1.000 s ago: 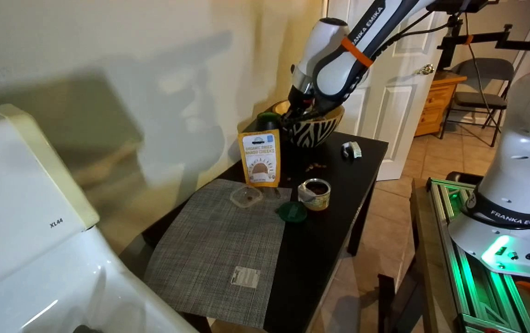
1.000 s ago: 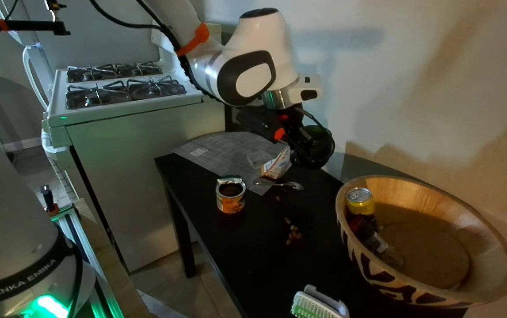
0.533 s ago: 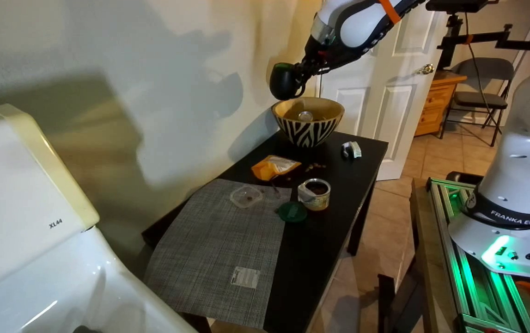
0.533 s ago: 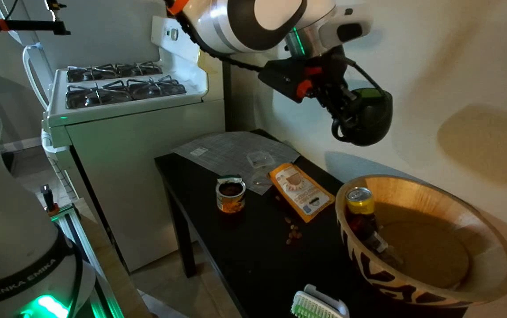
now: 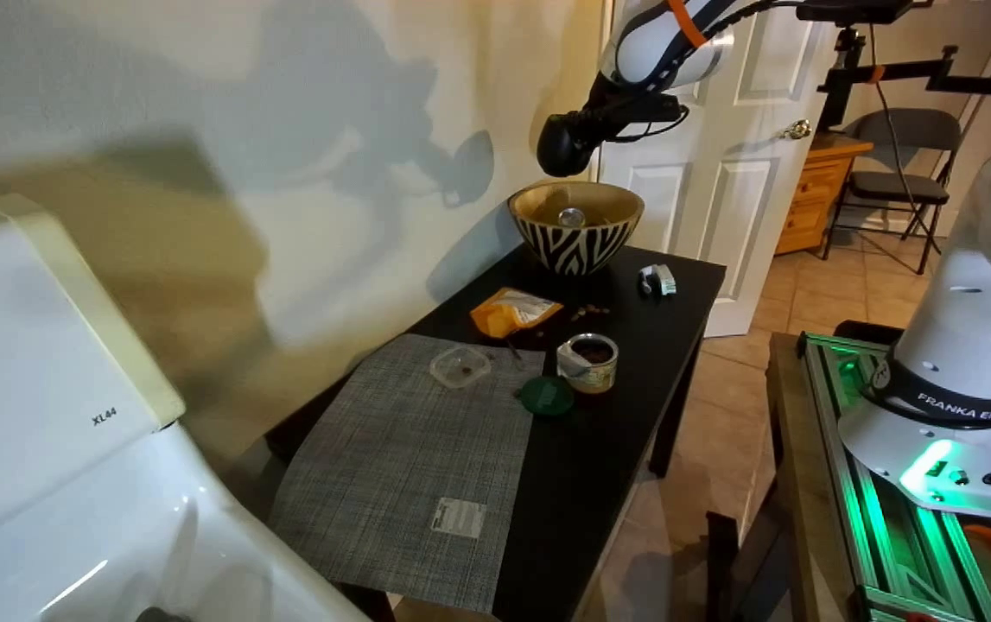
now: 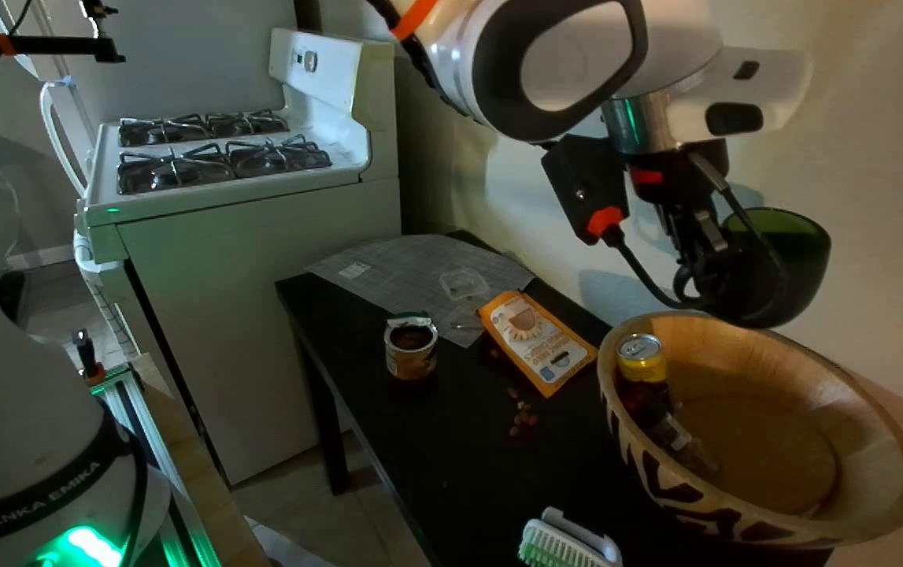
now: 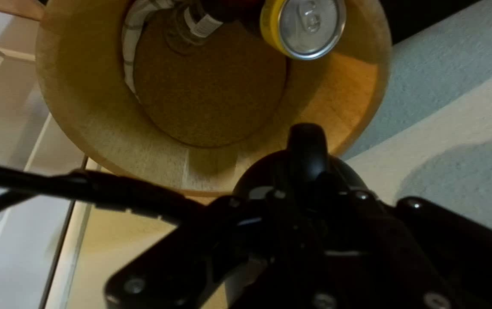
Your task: Put the black cup into the bowl
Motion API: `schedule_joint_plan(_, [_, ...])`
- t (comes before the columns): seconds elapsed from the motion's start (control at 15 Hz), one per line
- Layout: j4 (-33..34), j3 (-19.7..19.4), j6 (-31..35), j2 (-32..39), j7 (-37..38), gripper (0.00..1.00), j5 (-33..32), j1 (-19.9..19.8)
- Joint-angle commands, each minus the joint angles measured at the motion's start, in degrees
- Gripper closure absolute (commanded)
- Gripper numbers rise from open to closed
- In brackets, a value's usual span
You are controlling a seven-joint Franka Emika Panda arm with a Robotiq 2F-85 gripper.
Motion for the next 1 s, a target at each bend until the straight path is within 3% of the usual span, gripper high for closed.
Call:
schedule_joint_plan(0.0, [10.2, 0.3, 0.4, 10.7, -4.8, 0.94, 11.5, -1.7])
schedule_joint_plan(0.2, [17.6, 1.7, -1.4, 18.5, -6.9, 0.94, 14.7, -3.7])
schedule_joint_plan(0.47, [24.3, 1.2, -8.0, 25.9, -5.1, 0.94, 10.6, -4.0])
schedule_joint_plan(0.87, [23.3, -1.2, -12.5, 26.2, -4.9, 0.94, 4.0, -2.3])
schedule_joint_plan(0.93, [21.9, -1.8, -12.5, 25.5, -4.5, 0.53, 2.3, -1.6])
